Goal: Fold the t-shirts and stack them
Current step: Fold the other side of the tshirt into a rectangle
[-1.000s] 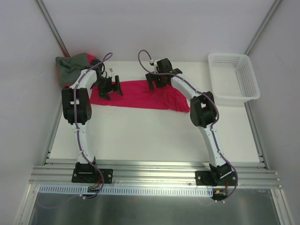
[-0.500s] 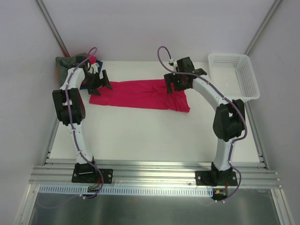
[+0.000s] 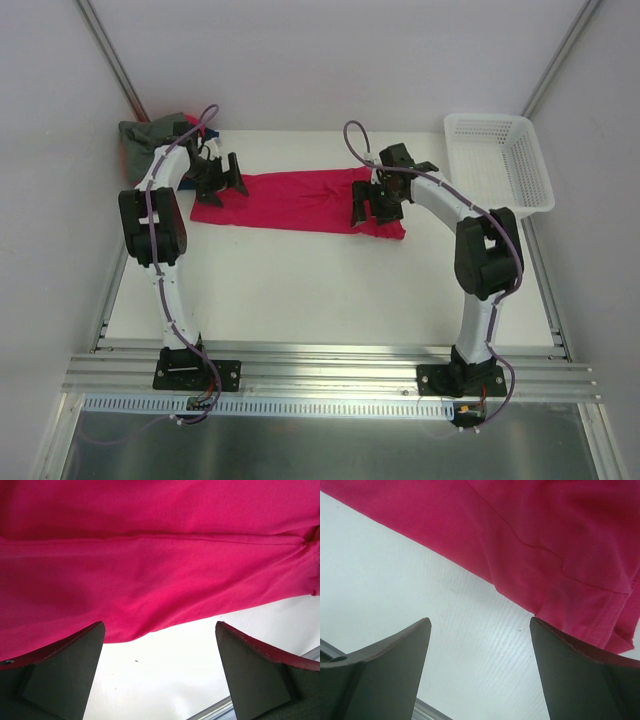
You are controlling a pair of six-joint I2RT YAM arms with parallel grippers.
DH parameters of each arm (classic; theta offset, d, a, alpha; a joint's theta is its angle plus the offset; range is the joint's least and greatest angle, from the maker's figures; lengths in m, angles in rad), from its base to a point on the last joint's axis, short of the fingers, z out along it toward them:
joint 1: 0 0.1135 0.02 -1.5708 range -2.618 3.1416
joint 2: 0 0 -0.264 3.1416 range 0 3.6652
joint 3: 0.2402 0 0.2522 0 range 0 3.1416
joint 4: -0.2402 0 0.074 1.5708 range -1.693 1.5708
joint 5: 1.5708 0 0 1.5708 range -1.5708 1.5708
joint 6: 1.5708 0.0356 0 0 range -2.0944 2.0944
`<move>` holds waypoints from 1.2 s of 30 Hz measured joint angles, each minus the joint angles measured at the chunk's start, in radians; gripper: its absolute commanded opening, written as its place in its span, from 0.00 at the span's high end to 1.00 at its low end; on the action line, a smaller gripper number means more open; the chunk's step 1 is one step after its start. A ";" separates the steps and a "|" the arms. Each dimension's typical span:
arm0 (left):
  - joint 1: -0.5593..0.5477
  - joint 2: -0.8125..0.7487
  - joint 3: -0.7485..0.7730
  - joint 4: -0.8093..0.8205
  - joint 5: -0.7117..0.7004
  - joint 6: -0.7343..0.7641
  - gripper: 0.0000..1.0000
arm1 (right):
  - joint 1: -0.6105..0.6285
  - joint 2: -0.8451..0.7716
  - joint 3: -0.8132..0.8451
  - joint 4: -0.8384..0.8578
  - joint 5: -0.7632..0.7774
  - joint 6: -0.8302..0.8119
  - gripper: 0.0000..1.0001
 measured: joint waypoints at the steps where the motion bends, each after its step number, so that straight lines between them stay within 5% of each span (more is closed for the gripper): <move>1: -0.005 0.000 -0.003 0.000 0.000 0.000 0.06 | -0.001 0.004 0.000 0.001 -0.006 0.006 0.15; 23: -0.002 0.081 -0.001 0.002 -0.006 -0.011 0.06 | -0.130 0.113 -0.002 0.012 -0.047 0.024 0.13; 36: 0.034 -0.090 -0.286 0.014 -0.007 -0.034 0.06 | -0.148 0.036 -0.111 0.019 -0.049 0.020 0.11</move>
